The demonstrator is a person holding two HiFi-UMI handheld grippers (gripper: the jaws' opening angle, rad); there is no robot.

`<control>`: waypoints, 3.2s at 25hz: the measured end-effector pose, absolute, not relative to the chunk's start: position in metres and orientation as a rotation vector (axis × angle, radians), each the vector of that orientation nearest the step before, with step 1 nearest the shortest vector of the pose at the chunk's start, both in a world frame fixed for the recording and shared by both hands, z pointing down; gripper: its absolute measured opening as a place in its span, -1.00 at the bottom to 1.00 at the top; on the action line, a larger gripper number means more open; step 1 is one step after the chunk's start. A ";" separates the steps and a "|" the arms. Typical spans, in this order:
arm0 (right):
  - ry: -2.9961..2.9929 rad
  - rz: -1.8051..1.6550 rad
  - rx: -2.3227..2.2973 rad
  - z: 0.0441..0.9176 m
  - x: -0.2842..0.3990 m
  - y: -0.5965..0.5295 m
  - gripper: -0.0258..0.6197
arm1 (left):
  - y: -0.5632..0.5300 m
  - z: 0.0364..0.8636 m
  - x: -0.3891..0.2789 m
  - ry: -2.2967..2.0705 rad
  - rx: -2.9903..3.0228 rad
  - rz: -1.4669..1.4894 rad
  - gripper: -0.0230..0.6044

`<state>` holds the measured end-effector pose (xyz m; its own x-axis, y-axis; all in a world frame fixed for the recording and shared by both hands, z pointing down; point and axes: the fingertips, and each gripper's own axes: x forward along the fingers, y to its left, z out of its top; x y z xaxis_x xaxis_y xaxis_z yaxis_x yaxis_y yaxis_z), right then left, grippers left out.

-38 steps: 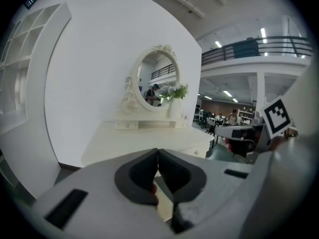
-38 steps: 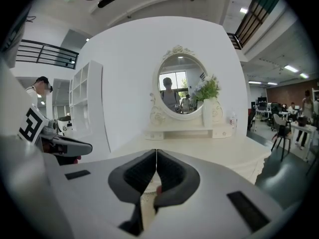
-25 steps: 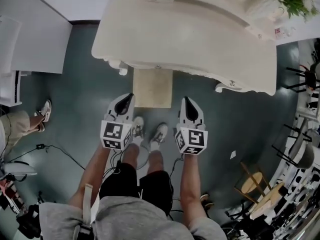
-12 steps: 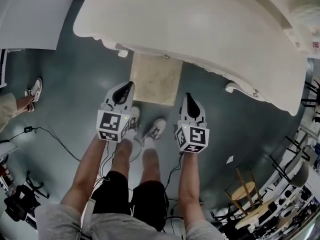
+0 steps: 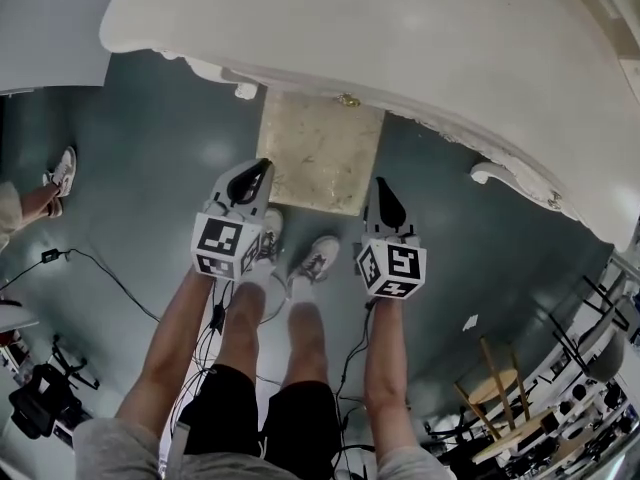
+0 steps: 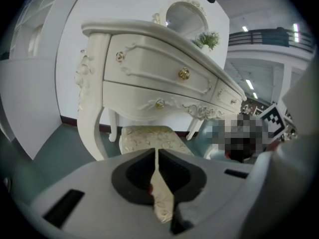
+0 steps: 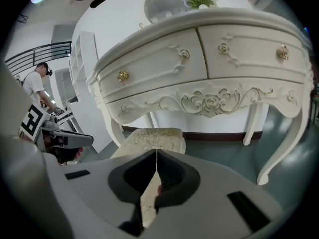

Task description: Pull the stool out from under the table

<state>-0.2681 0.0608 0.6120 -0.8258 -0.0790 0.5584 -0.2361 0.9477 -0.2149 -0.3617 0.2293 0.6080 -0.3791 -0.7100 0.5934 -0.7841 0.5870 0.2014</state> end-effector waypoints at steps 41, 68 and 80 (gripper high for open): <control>-2.220 1.030 -0.029 0.746 -0.316 0.064 0.35 | 0.212 0.750 -0.396 -1.804 1.117 -0.328 0.44; -2.223 0.988 0.127 0.718 -0.281 0.052 0.34 | 0.200 0.722 -0.370 -1.795 1.074 -0.244 0.43; -2.276 1.094 0.345 0.686 -0.199 0.003 0.34 | 0.131 0.688 -0.317 -1.702 1.260 -0.127 0.43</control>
